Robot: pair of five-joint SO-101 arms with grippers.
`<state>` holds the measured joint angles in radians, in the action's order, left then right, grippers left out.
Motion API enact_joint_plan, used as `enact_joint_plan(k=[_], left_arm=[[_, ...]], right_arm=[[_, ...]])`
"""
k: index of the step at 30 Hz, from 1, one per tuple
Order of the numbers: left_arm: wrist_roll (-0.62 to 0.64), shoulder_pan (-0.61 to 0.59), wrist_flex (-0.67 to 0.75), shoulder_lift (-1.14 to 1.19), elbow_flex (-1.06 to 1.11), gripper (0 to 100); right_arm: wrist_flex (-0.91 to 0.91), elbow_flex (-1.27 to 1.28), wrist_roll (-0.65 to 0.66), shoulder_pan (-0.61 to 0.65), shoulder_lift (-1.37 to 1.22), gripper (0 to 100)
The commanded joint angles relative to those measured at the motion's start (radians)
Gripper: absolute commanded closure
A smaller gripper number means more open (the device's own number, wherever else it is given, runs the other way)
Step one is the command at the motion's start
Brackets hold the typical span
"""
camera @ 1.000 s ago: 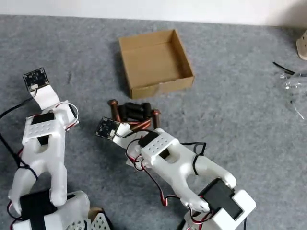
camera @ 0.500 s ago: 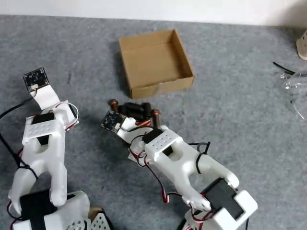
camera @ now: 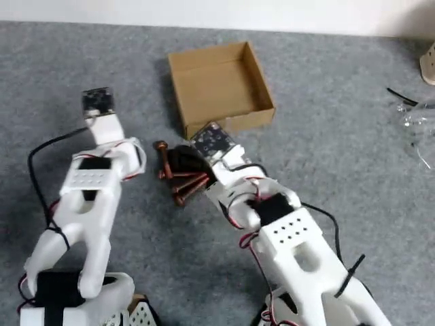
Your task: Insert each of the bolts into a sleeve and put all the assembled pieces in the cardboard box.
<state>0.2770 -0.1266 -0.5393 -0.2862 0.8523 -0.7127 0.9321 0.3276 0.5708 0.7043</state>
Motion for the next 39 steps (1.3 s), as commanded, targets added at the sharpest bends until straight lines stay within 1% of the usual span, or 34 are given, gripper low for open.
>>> enact_joint_plan(k=[1, 5, 9, 14, 18, 20, 24, 27, 30, 32, 36, 39], left_arm=[[-0.021, 0.117, 0.012, -0.002, 0.010, 82], [-0.011, 0.165, 0.012, -0.002, 0.012, 82], [0.112, 0.166, 0.017, -0.002, 0.008, 82], [0.109, 0.166, 0.040, 0.012, 0.010, 82], [0.109, 0.166, 0.031, 0.143, -0.068, 82], [0.109, 0.166, -0.021, 0.243, -0.147, 82], [0.114, 0.162, -0.187, 0.415, -0.343, 82], [0.114, 0.165, -0.299, 0.493, -0.453, 82], [0.114, 0.163, -0.371, 0.542, -0.521, 82], [0.115, 0.160, -0.391, 0.561, -0.547, 82], [0.124, 0.160, -0.388, 0.578, -0.568, 82], [0.198, 0.160, -0.388, 0.581, -0.588, 82]], right_arm=[[0.047, -0.008, -0.011, -0.033, 0.039, 99.5], [0.093, -0.010, -0.011, -0.067, -0.035, 99.5], [0.124, -0.015, -0.011, -0.070, -0.111, 99.5], [0.124, -0.018, -0.011, -0.070, -0.137, 99.5], [0.124, -0.016, -0.011, -0.070, -0.136, 99.5], [0.124, -0.016, -0.011, -0.070, -0.136, 99.5], [0.139, -0.013, -0.011, -0.070, -0.139, 99.5], [0.168, -0.012, -0.011, -0.070, -0.145, 99.5], [0.171, -0.012, -0.011, -0.070, -0.145, 99.5], [0.171, -0.012, -0.011, -0.070, -0.145, 99.5], [0.171, -0.012, -0.011, -0.070, -0.145, 99.5], [0.171, -0.012, -0.011, -0.070, -0.145, 99.5]])
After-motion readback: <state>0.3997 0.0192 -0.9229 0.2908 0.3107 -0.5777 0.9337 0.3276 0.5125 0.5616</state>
